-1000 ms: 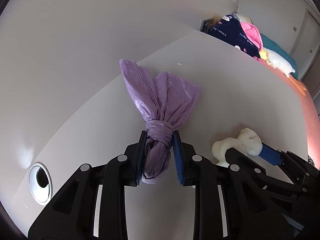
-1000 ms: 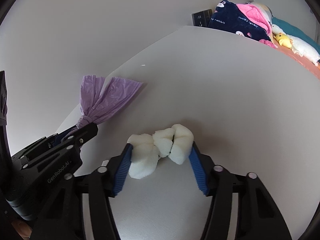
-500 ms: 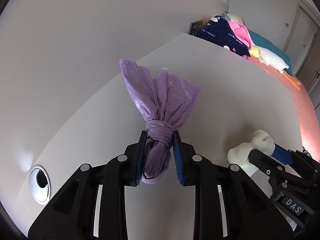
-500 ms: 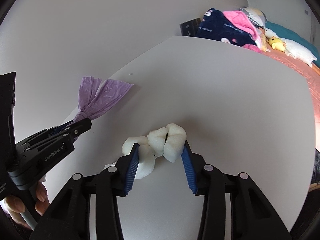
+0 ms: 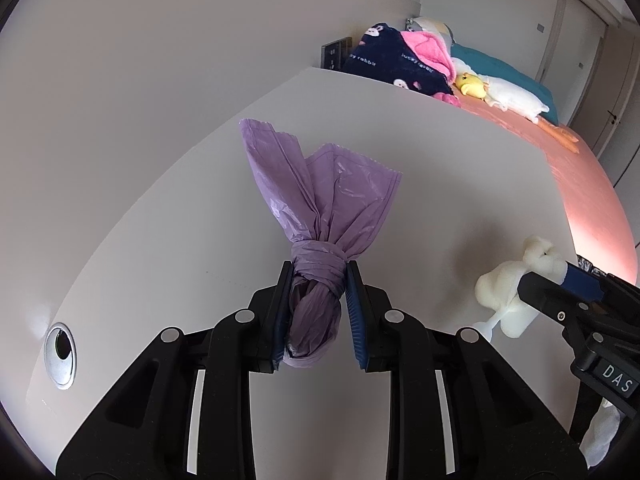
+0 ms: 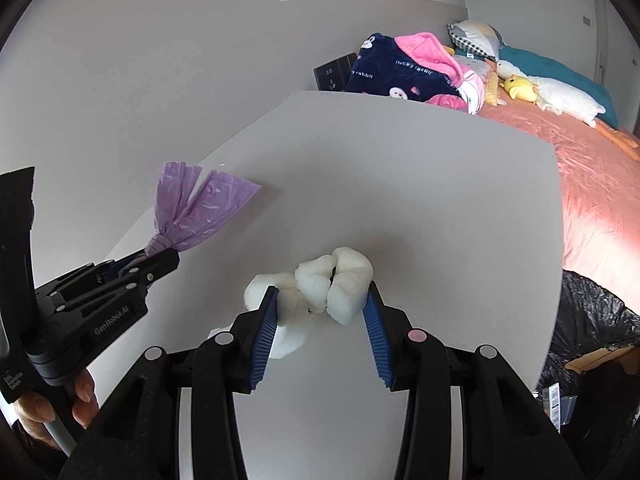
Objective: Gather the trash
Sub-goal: 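Carry the purple bag and white foam over the black trash bag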
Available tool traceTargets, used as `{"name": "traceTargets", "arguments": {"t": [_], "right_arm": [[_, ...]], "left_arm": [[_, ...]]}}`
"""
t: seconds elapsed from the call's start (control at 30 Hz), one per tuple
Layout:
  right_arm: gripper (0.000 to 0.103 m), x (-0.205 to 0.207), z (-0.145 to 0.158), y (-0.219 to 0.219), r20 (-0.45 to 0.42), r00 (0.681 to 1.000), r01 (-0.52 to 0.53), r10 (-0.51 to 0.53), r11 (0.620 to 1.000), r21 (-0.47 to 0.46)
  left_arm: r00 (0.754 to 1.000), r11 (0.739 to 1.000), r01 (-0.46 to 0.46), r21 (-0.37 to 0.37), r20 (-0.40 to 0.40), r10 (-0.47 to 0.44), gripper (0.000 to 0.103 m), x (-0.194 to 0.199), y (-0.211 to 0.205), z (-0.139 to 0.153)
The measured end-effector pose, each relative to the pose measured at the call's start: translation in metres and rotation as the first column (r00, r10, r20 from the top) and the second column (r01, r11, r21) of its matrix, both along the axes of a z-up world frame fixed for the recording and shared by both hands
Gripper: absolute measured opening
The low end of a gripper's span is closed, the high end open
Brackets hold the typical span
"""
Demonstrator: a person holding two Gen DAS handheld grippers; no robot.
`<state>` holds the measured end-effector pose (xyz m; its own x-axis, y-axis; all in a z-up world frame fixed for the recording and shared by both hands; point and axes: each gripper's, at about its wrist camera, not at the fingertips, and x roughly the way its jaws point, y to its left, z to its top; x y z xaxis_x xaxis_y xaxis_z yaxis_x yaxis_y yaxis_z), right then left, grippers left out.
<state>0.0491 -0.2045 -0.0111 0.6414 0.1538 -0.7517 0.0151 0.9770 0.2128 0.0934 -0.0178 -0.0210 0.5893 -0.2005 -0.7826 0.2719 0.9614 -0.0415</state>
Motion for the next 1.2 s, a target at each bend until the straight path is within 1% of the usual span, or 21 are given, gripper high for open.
{"name": "traceTargets", "arguments": {"t": [0.2,0.67,0.97,1.2], "right_arm": [[0.044,-0.018,0.009,-0.015,0.019,1.0,0.003,-0.003,1.0,-0.001],[0.045,-0.058,0.015,-0.046,0.056,0.997,0.049,-0.048,0.999,-0.011],[0.045,-0.086,0.019,-0.071,0.082,0.993,0.088,-0.085,0.996,-0.022],[0.045,-0.103,0.019,-0.095,0.093,0.987,0.13,-0.128,0.991,-0.023]], "left_arm": [[1.0,1.0,0.026,-0.008,-0.006,-0.026,0.025,-0.017,-0.017,0.0],[0.995,0.995,0.1,-0.018,-0.026,-0.101,0.025,-0.036,-0.06,-0.007],[0.988,0.987,0.154,-0.037,-0.014,-0.154,0.025,-0.052,-0.088,-0.003],[0.977,0.977,0.212,-0.026,0.0,-0.212,0.025,-0.063,-0.117,0.0]]}}
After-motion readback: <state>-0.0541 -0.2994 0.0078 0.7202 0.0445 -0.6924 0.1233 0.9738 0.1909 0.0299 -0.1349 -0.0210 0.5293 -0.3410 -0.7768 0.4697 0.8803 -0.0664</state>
